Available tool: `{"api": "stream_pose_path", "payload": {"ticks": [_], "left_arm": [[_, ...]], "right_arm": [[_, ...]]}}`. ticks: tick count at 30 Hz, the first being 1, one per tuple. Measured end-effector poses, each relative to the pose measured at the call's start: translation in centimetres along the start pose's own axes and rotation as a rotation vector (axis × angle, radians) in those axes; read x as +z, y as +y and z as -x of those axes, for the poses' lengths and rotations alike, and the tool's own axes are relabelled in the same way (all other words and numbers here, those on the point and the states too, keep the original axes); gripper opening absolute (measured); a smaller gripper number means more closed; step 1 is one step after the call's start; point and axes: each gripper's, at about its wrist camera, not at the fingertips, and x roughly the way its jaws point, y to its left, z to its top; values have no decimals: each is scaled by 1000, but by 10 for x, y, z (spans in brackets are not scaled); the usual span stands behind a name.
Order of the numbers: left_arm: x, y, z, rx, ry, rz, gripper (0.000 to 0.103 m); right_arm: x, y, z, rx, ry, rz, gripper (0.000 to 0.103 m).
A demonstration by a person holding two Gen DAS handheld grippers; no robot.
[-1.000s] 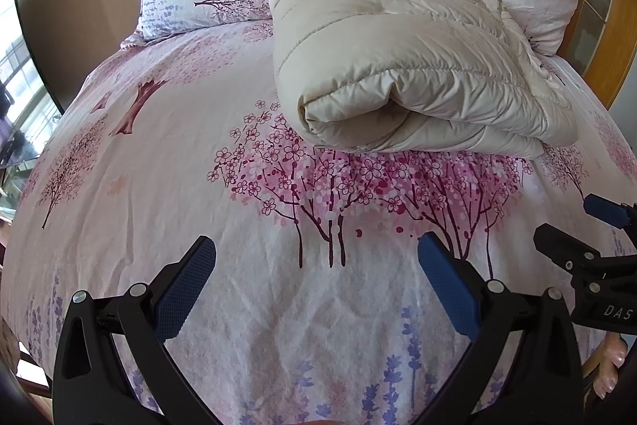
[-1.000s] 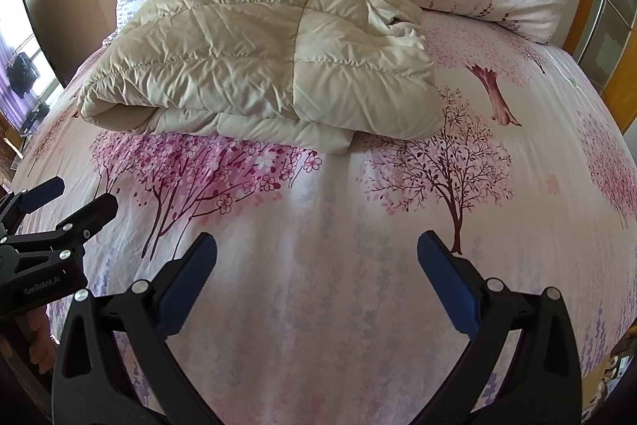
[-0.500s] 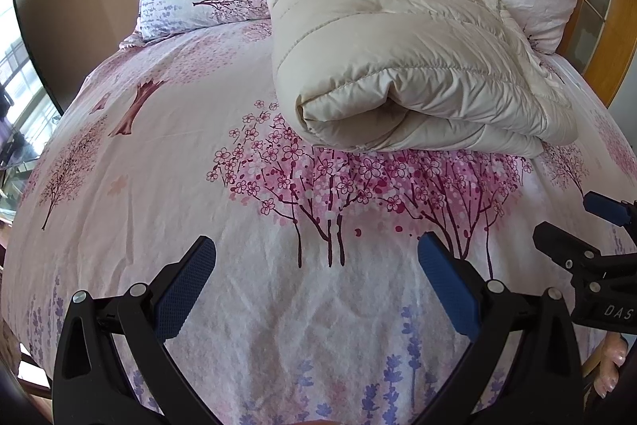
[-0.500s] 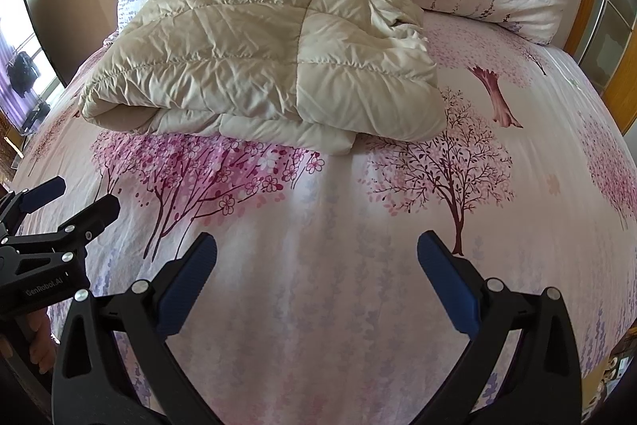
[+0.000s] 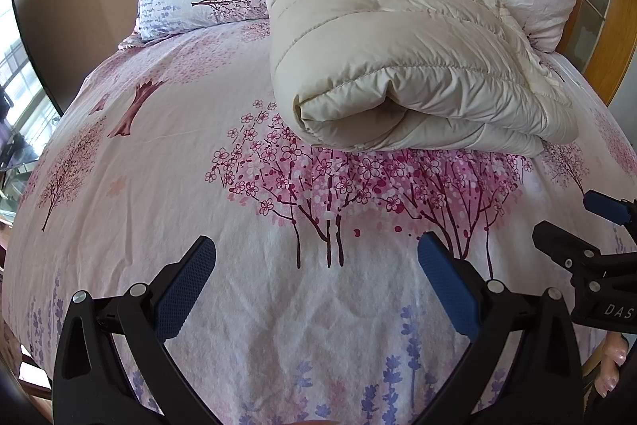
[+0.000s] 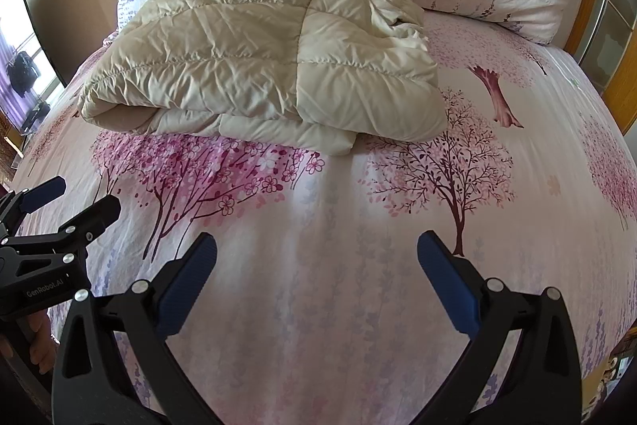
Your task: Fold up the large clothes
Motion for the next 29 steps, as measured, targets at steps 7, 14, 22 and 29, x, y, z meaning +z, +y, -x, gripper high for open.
{"api": "stream_pose_path", "payload": {"ticks": [7,14,22,29], "left_arm": [[0,0,0,0,-1,0,102],[0,-1,-1,6,-1,-3,102],[0,-3,0,-2,-3,-9,102],[0,-3,0,2,-2,-8,102]], "right_arm": [[0,1,0,0,-1,1,101],[0,1,0,1,0,-1,101],[1,1,0,1,0,-1,101],[1,3,0,3,-1,-2,101]]}}
